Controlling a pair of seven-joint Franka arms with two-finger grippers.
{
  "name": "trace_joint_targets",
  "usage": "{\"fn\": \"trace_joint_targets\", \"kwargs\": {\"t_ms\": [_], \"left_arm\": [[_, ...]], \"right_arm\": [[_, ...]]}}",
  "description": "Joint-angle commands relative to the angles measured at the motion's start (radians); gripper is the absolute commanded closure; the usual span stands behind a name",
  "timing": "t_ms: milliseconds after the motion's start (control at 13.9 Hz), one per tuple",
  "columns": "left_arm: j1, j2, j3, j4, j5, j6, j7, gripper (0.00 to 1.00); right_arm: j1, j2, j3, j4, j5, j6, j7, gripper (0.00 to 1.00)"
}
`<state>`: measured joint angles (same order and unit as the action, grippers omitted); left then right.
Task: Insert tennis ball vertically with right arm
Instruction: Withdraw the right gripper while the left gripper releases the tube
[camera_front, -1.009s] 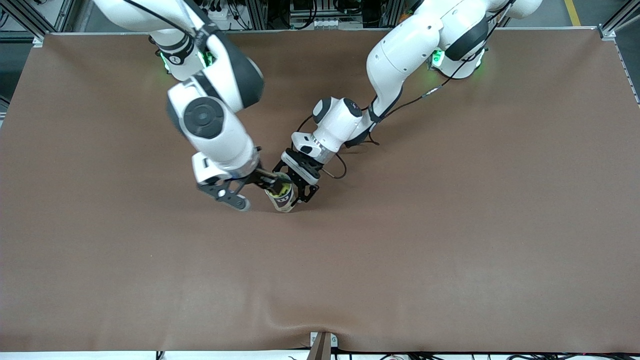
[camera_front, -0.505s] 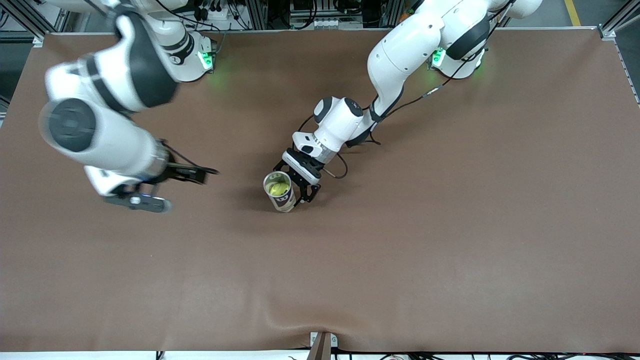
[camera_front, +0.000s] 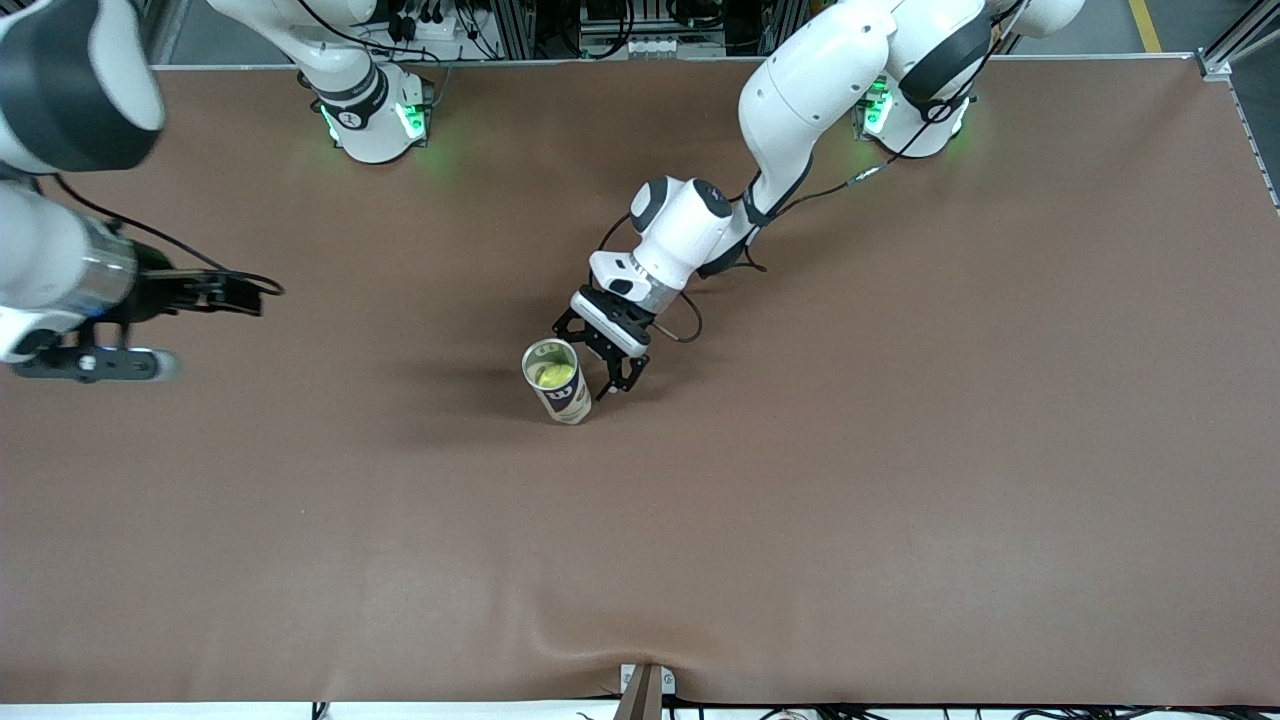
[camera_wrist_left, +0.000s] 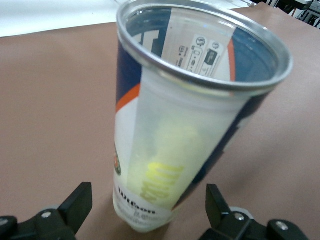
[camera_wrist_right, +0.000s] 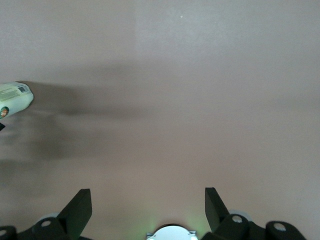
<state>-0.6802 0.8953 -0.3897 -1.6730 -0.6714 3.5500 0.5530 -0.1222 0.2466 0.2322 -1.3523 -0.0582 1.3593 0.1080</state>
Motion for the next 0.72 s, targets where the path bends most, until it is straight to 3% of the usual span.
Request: {"fn": "trace_joint_targets", "kwargs": {"t_ms": [0, 505, 649], "left_arm": [[-0.005, -0.084, 0.003, -0.095, -0.053, 0.003, 0.005, 0.00], [0.002, -0.183, 0.002, -0.149, -0.092, -0.103, 0.004, 0.00], [0.002, -0.214, 0.006, -0.149, -0.114, -0.161, 0.002, 0.00]], "right_arm": [[-0.017, -0.024, 0.015, 0.038, -0.005, -0.009, -0.034, 0.00], [0.013, -0.079, -0.016, 0.090, 0.000, 0.012, -0.039, 0.00], [0.148, -0.111, -0.164, 0.059, 0.009, 0.040, -0.037, 0.00]]}}
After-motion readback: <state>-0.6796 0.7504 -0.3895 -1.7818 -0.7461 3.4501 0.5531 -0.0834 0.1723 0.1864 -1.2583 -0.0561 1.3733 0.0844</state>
